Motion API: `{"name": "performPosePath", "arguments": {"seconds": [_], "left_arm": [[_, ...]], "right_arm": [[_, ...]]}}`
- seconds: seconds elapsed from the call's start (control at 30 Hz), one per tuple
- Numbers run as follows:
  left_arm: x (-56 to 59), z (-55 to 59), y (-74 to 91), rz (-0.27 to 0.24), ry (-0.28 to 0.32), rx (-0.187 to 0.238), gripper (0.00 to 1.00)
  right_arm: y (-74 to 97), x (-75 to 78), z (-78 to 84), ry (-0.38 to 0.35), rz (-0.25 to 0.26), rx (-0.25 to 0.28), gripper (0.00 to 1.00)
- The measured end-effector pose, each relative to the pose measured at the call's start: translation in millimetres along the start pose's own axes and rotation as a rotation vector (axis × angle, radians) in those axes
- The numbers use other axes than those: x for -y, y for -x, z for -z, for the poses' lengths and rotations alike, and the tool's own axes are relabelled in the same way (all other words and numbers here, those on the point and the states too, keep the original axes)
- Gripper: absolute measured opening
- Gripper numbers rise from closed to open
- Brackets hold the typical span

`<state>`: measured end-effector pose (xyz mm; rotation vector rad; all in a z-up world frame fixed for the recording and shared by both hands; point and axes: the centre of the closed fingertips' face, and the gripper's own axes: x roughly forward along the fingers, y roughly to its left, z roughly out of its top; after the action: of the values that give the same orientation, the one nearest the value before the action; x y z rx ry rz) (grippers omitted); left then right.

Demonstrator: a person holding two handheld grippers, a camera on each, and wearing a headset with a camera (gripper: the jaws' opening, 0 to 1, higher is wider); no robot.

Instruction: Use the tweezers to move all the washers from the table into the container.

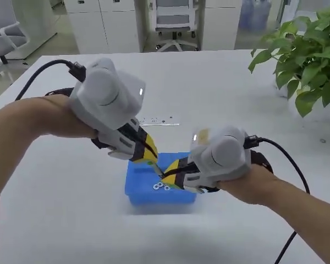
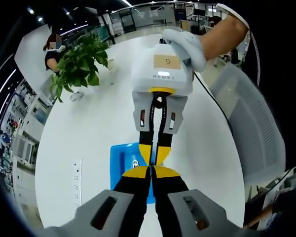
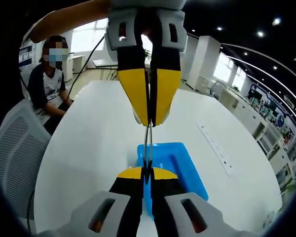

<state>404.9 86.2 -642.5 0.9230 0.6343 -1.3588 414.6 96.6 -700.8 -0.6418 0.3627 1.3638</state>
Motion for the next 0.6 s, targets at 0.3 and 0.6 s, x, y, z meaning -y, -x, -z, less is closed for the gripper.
{"name": "performPosePath", "arguments": {"seconds": [0.3,0.6], "left_arm": [[11.8,7.8,-12.1,0.029,-0.034,-0.047,0.1],[16.5,18.8,-19.4,0.022,-0.053,-0.079,0.11]], "right_arm": [[-0.7,-6.4,9.4,0.04,-0.004,-0.055,0.05],[0.8,-11.0,14.3,0.053,-0.007,-0.082,0.05]]}}
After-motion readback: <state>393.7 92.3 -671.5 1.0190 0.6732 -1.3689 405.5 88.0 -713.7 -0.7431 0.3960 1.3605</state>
